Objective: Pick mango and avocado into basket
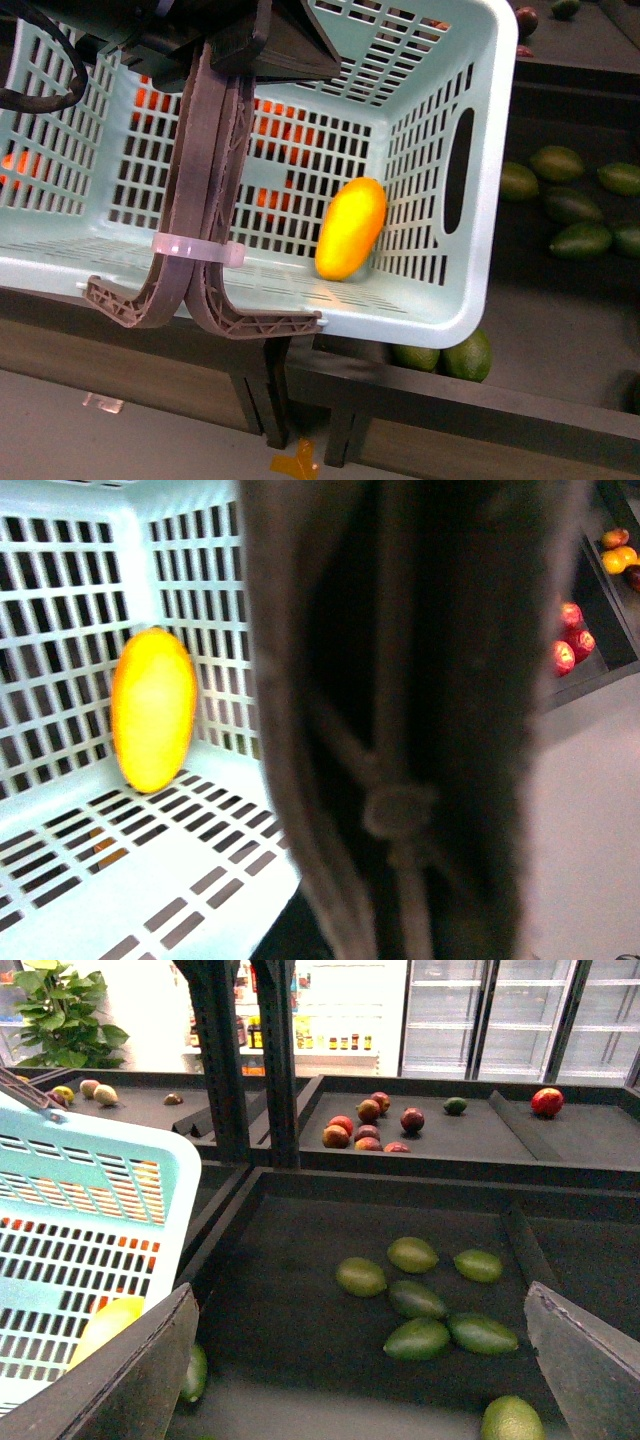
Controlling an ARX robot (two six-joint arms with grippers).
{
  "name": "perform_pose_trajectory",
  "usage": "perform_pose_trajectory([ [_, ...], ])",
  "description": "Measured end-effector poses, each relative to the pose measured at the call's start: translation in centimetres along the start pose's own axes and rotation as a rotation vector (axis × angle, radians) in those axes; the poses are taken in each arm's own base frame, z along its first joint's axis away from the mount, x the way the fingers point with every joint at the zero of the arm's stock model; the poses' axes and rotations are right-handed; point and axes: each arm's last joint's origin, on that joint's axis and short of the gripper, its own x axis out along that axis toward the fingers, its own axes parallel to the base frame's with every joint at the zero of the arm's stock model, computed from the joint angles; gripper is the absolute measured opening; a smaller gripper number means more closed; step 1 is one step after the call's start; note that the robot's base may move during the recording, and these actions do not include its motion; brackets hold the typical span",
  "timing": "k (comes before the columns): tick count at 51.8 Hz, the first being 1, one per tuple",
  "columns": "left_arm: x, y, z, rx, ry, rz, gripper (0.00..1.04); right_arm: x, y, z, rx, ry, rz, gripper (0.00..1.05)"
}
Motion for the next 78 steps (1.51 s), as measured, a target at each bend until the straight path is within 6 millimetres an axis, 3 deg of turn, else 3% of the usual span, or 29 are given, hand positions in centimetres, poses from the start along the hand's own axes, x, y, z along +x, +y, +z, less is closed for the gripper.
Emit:
perform_pose_trajectory([
  [11, 0.1, -0.3, -0.1, 0.005, 0.008, -0.024, 0.05, 0.0, 0.0, 0.0, 0.0, 0.0, -0.002, 0.97],
  [15, 0.2, -0.6, -0.2, 0.012, 0.014, -0.043, 0.05, 0.3, -0.2, -0.1, 0.094, 0.066, -0.195, 0.97],
  [20, 0.3, -0.7, -0.2, 0.01, 0.017, -0.054, 0.05, 1.1, -1.1, 0.3, 0.194, 0.08, -0.318, 0.97],
  [28, 0.3, -0.7, -0.2, 0.01, 0.016, -0.048, 0.05, 4.5, -3.2, 2.6, 0.264, 0.072, -0.388, 0.97],
  [35, 0.2, -0.6, -0.2, 0.008, 0.013, -0.036, 0.05, 10.1, -5.2, 3.0, 0.259, 0.137, -0.395, 0.97],
  [40, 0.2, -0.5, -0.1, 0.007, 0.009, -0.023, 0.05, 13.8, -6.4, 1.0, 0.263, 0.257, -0.381, 0.97],
  [51, 0.2, -0.5, -0.1, 0.007, 0.012, -0.036, 0.05, 21.3, -8.2, -6.2, 0.171, 0.531, -0.246, 0.97],
  [59, 0.2, -0.5, -0.1, 0.007, 0.013, -0.041, 0.05, 24.1, -9.1, -9.7, 0.083, 0.658, -0.112, 0.97],
  [70, 0.2, -0.5, -0.1, 0.007, 0.011, -0.033, 0.05, 27.7, -11.0, -15.9, -0.149, 0.843, 0.155, 0.97],
  [78, 0.2, -0.5, -0.1, 0.007, 0.011, -0.031, 0.05, 29.1, -12.3, -18.2, -0.294, 0.891, 0.285, 0.97],
])
